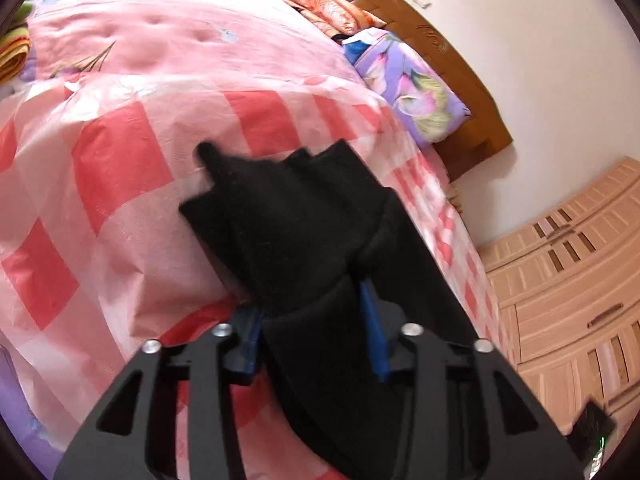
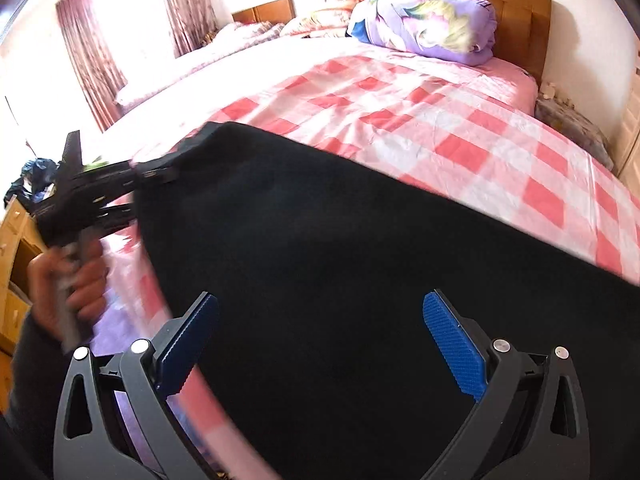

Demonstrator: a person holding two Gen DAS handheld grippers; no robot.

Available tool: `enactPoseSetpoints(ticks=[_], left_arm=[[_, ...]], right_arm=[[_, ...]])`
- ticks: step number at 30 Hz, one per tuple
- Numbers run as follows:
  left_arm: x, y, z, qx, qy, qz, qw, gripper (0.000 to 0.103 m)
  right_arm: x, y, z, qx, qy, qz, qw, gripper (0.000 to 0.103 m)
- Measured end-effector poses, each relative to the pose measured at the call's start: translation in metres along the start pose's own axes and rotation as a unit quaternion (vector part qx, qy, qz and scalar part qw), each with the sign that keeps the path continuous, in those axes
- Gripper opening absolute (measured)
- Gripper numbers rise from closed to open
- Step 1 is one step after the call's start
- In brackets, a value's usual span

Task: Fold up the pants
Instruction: 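Grasp the leg cuff with the left gripper and lift it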

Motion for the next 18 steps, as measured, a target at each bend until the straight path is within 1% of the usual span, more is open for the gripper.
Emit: enactPoseSetpoints(ticks=[2, 3, 4, 5, 6, 7, 9, 10, 12, 13, 14, 15, 16, 17, 18], left_arm=[[-0.011, 0.001, -0.006, 0.01, 0.013, -0.011, 0.9998, 0.03], [-0.016, 0.001, -0.01, 0.021, 0.011, -0.016, 0.9996, 0.029], [-0.023, 0.002, -0.017, 0.039, 0.003, -0.024, 0.9989, 0.029], [-0.027, 0.001, -0.026, 0.056, -0.004, -0.033, 0.9979, 0.029], [-0.031, 0.0, -0.033, 0.064, -0.007, -0.039, 0.9972, 0.028], [-0.038, 0.001, -0.046, 0.077, -0.008, -0.05, 0.9957, 0.028], [-0.05, 0.004, -0.073, 0.111, -0.013, -0.069, 0.9914, 0.027], [-0.058, 0.008, -0.092, 0.134, -0.017, -0.082, 0.9874, 0.027], [-0.072, 0.019, -0.13, 0.177, -0.013, -0.1, 0.979, 0.027], [-0.08, 0.03, -0.157, 0.212, -0.013, -0.111, 0.9707, 0.027], [-0.085, 0.041, -0.177, 0.241, -0.014, -0.119, 0.963, 0.027], [-0.088, 0.054, -0.197, 0.27, -0.015, -0.126, 0.9545, 0.027], [-0.088, 0.074, -0.225, 0.306, -0.013, -0.132, 0.9428, 0.027], [-0.087, 0.09, -0.244, 0.332, -0.01, -0.134, 0.9337, 0.027], [-0.084, 0.108, -0.262, 0.358, -0.007, -0.136, 0.9236, 0.027]], right_arm=[[0.014, -0.007, -0.005, 0.002, 0.017, 0.015, 1.0, 0.099], [0.023, -0.007, -0.01, 0.003, 0.027, 0.029, 0.999, 0.099], [0.038, -0.002, -0.016, 0.006, 0.041, 0.056, 0.998, 0.099], [0.046, 0.003, -0.019, 0.005, 0.051, 0.066, 0.997, 0.099], [0.046, 0.003, -0.017, -0.011, 0.064, 0.05, 0.997, 0.099], [0.046, 0.004, -0.015, -0.023, 0.073, 0.045, 0.996, 0.099], [0.044, 0.005, -0.016, -0.012, 0.071, 0.051, 0.996, 0.099], [0.04, 0.005, -0.02, -0.006, 0.064, 0.05, 0.997, 0.099], [0.008, 0.006, -0.03, 0.028, 0.033, 0.006, 0.999, 0.099], [-0.018, 0.012, -0.041, 0.054, 0.007, -0.026, 0.998, 0.099], [-0.033, 0.017, -0.053, 0.074, 0.0, -0.045, 0.996, 0.099], [-0.054, 0.025, -0.07, 0.099, -0.003, -0.069, 0.993, 0.099], [-0.073, 0.036, -0.087, 0.122, -0.003, -0.091, 0.988, 0.099], [-0.098, 0.054, -0.115, 0.158, 0.003, -0.116, 0.981, 0.099], [-0.117, 0.072, -0.141, 0.192, 0.012, -0.132, 0.972, 0.099]])
Point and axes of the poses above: each gripper's, at about its wrist camera, not at the fingertips, and x roughly the way its jaws point, z to its left, y to its underside, the point moved 10 cm from there along x, roughly the way its jaws point, and after that the axes turned 9 degrees about z, right-handed, at the moved point
